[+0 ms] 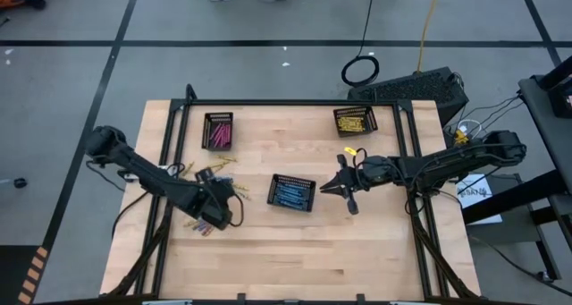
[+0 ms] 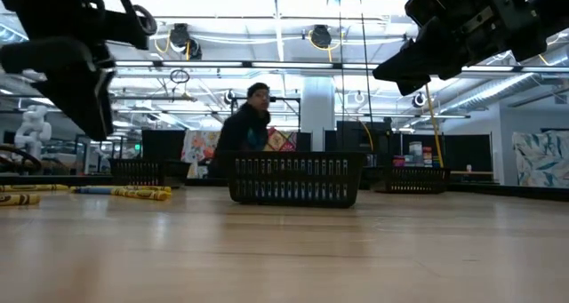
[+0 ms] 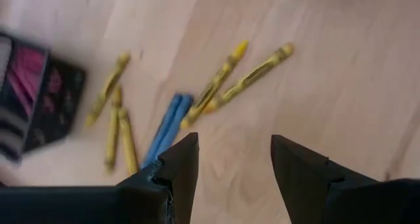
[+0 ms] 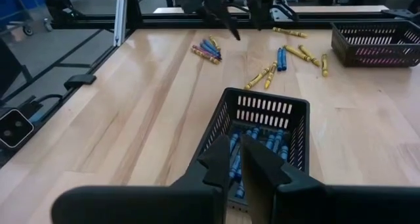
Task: Sort crayons
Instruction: Put the blue crayon into the bottom black bin
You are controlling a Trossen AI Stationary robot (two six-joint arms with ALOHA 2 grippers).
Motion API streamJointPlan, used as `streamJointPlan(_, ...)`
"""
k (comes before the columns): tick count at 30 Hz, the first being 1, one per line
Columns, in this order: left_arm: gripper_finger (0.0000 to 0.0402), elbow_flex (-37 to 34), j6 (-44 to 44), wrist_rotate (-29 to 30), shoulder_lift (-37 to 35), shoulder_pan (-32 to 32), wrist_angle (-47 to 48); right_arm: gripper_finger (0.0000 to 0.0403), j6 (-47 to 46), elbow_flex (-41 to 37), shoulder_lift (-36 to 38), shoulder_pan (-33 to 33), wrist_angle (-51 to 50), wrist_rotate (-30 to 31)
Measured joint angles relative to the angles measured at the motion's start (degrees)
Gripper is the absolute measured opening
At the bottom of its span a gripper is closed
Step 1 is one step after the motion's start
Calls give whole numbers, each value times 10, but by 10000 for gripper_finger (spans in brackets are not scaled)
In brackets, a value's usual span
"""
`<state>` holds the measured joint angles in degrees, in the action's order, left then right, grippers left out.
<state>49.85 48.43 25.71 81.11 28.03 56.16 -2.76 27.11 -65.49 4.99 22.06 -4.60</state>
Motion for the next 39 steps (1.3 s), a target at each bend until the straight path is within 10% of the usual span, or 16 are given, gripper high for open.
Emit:
streamJointPlan(8, 185, -74, 171, -112, -90, 46, 4, 22, 0, 0, 0, 0, -2, 0)
streamJointPlan(16, 176, -148, 216, -53, -109, 25, -36, 22, 9, 0, 0, 0, 0, 0)
streamJointPlan(28, 126, -166, -70, -120, -108, -134, -101, 22, -9, 0, 0, 0, 13, 0)
streamJointPlan(39, 163, -166, -224, -129, -108, -214, -82, 22, -8, 0, 0, 0, 20, 1)
